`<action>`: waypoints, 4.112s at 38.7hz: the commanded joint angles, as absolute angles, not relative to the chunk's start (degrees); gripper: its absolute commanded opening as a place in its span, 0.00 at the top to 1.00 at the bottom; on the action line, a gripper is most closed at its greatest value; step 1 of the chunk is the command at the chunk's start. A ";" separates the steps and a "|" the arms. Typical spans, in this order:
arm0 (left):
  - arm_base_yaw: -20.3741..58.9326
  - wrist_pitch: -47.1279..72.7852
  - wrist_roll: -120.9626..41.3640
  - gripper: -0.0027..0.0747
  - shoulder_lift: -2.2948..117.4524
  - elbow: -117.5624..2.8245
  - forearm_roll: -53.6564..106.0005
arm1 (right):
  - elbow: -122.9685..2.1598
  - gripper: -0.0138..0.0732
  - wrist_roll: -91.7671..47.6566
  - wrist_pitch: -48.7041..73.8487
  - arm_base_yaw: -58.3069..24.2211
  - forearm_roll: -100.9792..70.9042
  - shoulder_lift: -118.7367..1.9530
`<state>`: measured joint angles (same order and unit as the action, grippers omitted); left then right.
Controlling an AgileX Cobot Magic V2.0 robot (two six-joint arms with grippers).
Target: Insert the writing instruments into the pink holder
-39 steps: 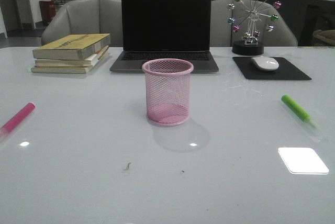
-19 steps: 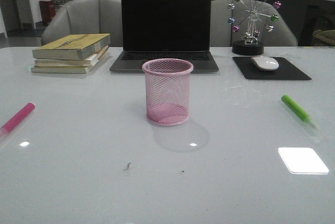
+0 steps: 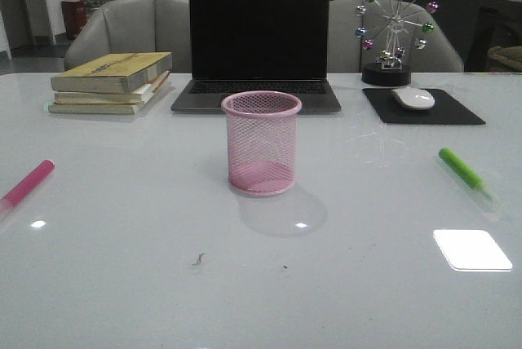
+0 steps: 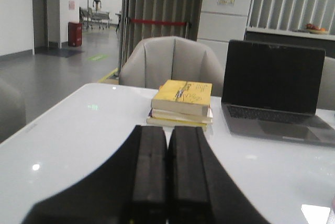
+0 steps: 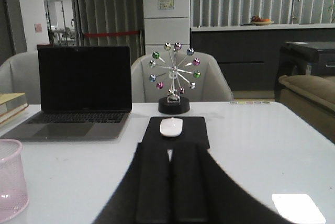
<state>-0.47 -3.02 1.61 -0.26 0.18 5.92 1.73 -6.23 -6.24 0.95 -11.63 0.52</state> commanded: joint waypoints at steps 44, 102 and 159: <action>-0.46 3.54 1.69 0.85 42.28 -37.81 2.88 | -31.42 0.81 -6.56 8.69 0.87 -3.04 -38.00; 3.21 8.35 1.69 0.32 46.59 -37.81 3.40 | -56.79 0.35 -6.53 30.43 0.87 -5.07 -65.80; 3.21 8.35 1.69 0.32 46.59 -37.81 3.40 | -77.09 0.35 -8.88 38.43 -2.26 -7.30 -106.30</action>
<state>2.78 12.30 1.61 46.79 -35.86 2.89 -75.30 -8.16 40.80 -2.39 -8.56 -108.83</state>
